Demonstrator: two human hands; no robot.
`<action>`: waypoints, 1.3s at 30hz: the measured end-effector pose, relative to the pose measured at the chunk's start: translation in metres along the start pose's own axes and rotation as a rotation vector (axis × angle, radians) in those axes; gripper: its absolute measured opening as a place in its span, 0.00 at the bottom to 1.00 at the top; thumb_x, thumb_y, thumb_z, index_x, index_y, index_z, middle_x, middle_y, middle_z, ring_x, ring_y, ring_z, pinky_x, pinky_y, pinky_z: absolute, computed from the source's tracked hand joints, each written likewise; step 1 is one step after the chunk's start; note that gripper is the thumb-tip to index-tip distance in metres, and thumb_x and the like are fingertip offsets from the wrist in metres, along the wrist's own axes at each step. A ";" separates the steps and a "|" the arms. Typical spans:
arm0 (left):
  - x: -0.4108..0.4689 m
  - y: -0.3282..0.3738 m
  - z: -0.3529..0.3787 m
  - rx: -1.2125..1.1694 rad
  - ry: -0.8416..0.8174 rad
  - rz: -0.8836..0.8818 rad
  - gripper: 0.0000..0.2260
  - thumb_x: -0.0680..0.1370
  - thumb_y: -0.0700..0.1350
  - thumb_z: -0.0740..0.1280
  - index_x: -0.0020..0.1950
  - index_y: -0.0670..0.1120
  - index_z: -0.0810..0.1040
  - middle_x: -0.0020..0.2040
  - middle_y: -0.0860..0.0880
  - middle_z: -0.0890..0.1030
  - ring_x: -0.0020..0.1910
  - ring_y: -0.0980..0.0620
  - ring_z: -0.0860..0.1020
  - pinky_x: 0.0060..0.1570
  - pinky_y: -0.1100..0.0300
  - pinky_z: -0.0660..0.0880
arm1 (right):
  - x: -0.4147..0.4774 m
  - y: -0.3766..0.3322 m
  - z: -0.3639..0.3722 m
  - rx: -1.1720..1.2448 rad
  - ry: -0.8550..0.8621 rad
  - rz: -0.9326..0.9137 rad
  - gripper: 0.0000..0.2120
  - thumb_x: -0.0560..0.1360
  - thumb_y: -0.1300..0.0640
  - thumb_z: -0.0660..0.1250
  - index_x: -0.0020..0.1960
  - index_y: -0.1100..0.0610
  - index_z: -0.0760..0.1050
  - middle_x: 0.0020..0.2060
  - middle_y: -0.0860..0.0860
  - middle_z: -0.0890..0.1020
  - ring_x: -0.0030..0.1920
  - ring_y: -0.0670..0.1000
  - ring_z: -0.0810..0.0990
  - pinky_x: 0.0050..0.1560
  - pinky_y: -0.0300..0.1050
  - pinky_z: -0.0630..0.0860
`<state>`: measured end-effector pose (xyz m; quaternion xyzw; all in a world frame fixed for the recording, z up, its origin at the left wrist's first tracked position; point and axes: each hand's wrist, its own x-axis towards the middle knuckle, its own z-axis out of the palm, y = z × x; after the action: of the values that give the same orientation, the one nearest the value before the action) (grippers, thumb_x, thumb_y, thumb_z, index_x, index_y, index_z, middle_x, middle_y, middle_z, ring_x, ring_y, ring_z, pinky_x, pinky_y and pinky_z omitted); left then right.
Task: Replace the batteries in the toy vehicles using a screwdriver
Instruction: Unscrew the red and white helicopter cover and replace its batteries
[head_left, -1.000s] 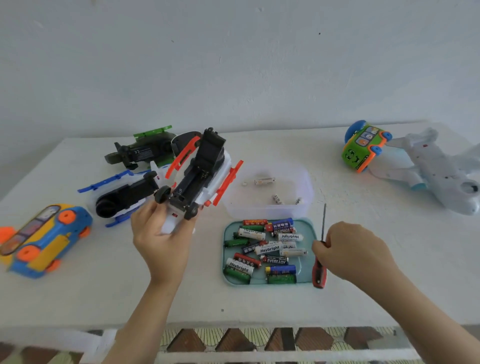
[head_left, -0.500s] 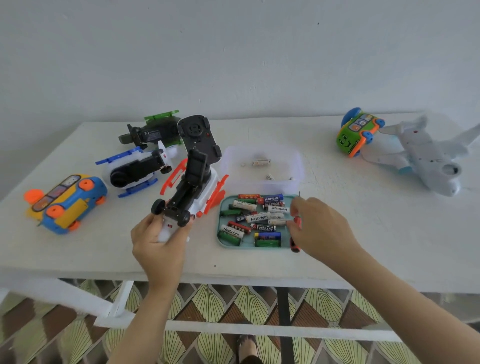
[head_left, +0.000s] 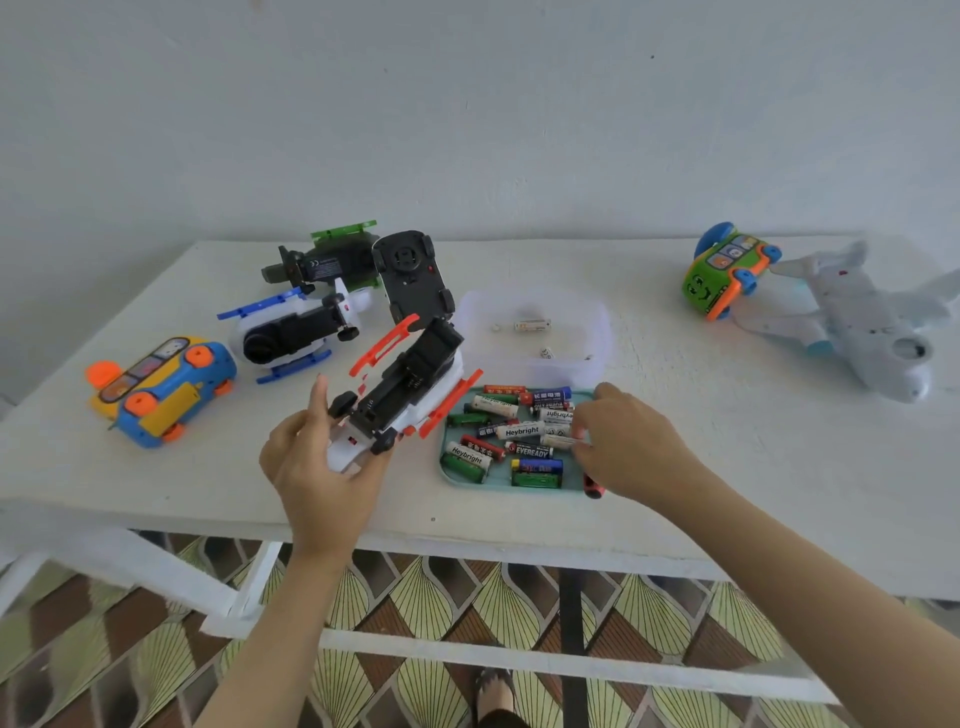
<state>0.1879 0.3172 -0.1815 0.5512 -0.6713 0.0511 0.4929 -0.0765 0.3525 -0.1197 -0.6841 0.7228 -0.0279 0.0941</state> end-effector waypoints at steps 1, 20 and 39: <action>0.001 -0.001 0.000 0.023 0.001 0.012 0.34 0.65 0.44 0.77 0.67 0.32 0.72 0.48 0.37 0.80 0.55 0.45 0.70 0.58 0.60 0.61 | 0.000 0.000 0.000 -0.005 0.008 -0.020 0.09 0.77 0.57 0.63 0.56 0.57 0.76 0.51 0.51 0.72 0.47 0.49 0.73 0.42 0.41 0.72; 0.019 -0.030 0.002 -0.012 -0.076 0.135 0.30 0.73 0.54 0.68 0.70 0.38 0.68 0.53 0.40 0.80 0.56 0.46 0.73 0.64 0.60 0.60 | -0.009 -0.048 -0.026 0.408 0.446 -0.285 0.08 0.77 0.59 0.66 0.55 0.55 0.76 0.44 0.49 0.83 0.40 0.51 0.81 0.37 0.47 0.78; 0.032 -0.054 0.002 -0.047 -0.159 0.229 0.30 0.78 0.58 0.62 0.74 0.42 0.60 0.53 0.42 0.82 0.54 0.49 0.74 0.65 0.67 0.57 | 0.015 -0.136 -0.009 0.917 0.447 -0.408 0.06 0.76 0.62 0.68 0.53 0.57 0.78 0.39 0.43 0.81 0.42 0.42 0.80 0.43 0.32 0.77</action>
<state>0.2320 0.2727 -0.1850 0.4616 -0.7676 0.0475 0.4421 0.0548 0.3287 -0.0896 -0.6768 0.4915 -0.5023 0.2191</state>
